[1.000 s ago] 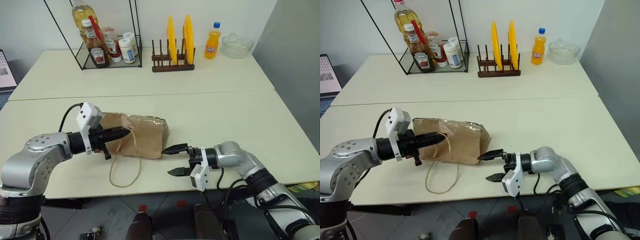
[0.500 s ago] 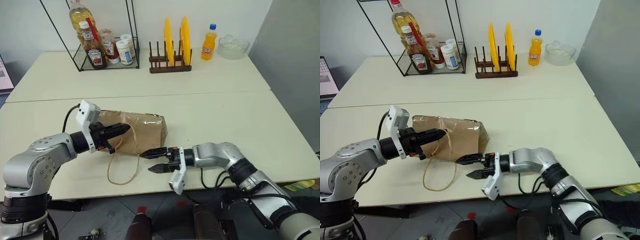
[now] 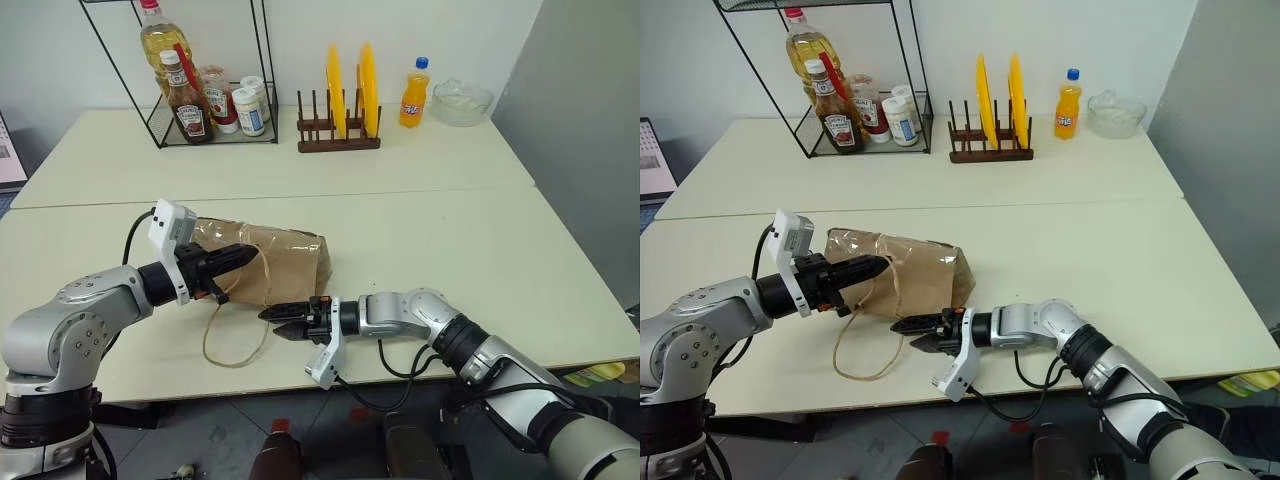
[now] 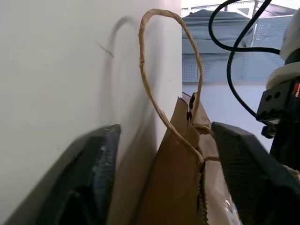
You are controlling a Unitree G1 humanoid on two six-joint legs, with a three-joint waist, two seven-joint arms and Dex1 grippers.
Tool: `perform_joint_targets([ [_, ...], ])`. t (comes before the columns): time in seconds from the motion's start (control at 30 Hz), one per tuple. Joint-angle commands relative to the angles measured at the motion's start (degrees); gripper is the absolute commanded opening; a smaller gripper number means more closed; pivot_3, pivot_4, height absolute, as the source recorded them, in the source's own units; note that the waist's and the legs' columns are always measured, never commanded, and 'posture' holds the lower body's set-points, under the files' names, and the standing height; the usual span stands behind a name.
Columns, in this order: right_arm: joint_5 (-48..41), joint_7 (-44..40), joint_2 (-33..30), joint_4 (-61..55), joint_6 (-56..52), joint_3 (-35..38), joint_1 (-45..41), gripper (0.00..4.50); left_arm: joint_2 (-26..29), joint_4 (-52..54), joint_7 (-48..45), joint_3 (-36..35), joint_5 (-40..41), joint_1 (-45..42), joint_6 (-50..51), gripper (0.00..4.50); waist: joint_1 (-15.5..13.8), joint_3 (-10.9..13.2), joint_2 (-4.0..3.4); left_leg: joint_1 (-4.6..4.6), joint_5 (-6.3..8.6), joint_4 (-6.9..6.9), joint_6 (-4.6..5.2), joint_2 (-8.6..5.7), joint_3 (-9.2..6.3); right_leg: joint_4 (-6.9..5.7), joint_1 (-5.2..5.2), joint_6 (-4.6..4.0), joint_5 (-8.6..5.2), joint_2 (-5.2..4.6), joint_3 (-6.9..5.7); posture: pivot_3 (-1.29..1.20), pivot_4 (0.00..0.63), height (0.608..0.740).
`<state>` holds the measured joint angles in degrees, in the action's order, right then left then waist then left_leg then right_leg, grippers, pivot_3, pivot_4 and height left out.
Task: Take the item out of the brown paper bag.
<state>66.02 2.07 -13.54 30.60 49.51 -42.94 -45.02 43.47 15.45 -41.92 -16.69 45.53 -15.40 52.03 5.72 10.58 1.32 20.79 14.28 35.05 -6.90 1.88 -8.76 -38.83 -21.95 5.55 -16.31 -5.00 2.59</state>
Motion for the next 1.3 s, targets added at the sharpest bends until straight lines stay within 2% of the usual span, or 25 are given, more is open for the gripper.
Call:
perform_joint_targets([
  [0.03,0.6,-0.3,-0.8,0.9,-1.3,-2.3,0.0,1.69,0.2,0.8,-0.1,-2.0,1.4,-0.8,-0.4,0.0,0.0,0.0,0.0,0.0,0.0,-0.01,0.0,0.0,0.0,0.01,0.0,0.0,0.0,0.0,-0.01,0.0,0.15,0.74],
  [0.17,-0.5,-0.8,-0.8,1.2,-2.2,-2.6,-0.2,0.24,0.5,0.6,-0.3,-1.8,1.6,-0.9,-0.4,0.0,0.0,0.0,0.01,-0.01,0.0,-0.03,0.0,0.0,-0.01,0.01,0.0,0.0,0.0,0.0,-0.01,0.0,0.15,0.74],
  [0.2,-1.0,-1.0,-0.8,1.4,-2.3,-2.6,-0.2,0.02,0.5,0.5,-0.3,-1.7,1.6,-1.0,-0.5,0.0,0.0,0.0,0.02,-0.02,0.0,-0.03,0.0,0.0,-0.01,0.0,0.0,0.01,0.0,0.0,-0.01,0.0,0.15,0.74],
  [0.4,-3.0,-1.5,-2.1,2.8,-3.5,-2.1,-1.2,0.02,0.6,0.1,-0.4,-1.5,1.5,-1.4,-0.5,0.0,0.0,0.0,0.03,-0.03,0.0,-0.05,0.0,0.0,-0.02,-0.01,0.0,0.0,-0.01,0.0,-0.02,0.0,0.15,0.74],
  [0.6,-3.8,-1.5,-8.4,5.7,-2.6,-1.3,-2.7,0.02,0.6,-0.3,-0.4,-1.3,1.2,-1.5,-0.7,0.0,-1.0,0.0,0.02,0.0,-0.01,-0.05,-0.01,0.0,-0.02,0.04,0.01,0.0,-0.01,0.0,-0.01,0.0,0.15,0.74],
  [1.0,-1.2,2.5,-18.9,7.6,0.9,-4.5,-2.5,0.02,0.6,-1.0,-0.7,-0.7,0.8,-2.5,-1.0,0.0,-3.1,0.0,0.05,0.03,-0.01,-0.08,-0.01,-0.1,-0.23,0.96,0.65,0.13,0.07,-0.02,-0.14,0.0,0.15,0.74],
  [1.17,1.1,5.4,-20.9,9.3,1.2,-6.7,-3.2,0.02,0.6,-1.1,-0.5,-0.1,0.7,-3.6,-0.8,0.0,-3.3,-0.1,0.12,0.06,-0.01,-0.08,-0.01,-0.1,-0.26,1.02,0.66,0.14,0.07,-0.02,-0.15,0.0,0.15,0.74],
  [1.3,0.0,4.5,-19.8,8.8,0.9,-6.7,-2.9,0.02,0.2,-0.7,0.4,0.7,1.6,-6.7,0.5,0.0,-3.4,-0.2,0.25,0.05,-0.01,-0.09,-0.01,-0.11,-0.28,1.06,0.7,0.14,0.07,-0.02,-0.15,0.0,0.15,0.74],
])
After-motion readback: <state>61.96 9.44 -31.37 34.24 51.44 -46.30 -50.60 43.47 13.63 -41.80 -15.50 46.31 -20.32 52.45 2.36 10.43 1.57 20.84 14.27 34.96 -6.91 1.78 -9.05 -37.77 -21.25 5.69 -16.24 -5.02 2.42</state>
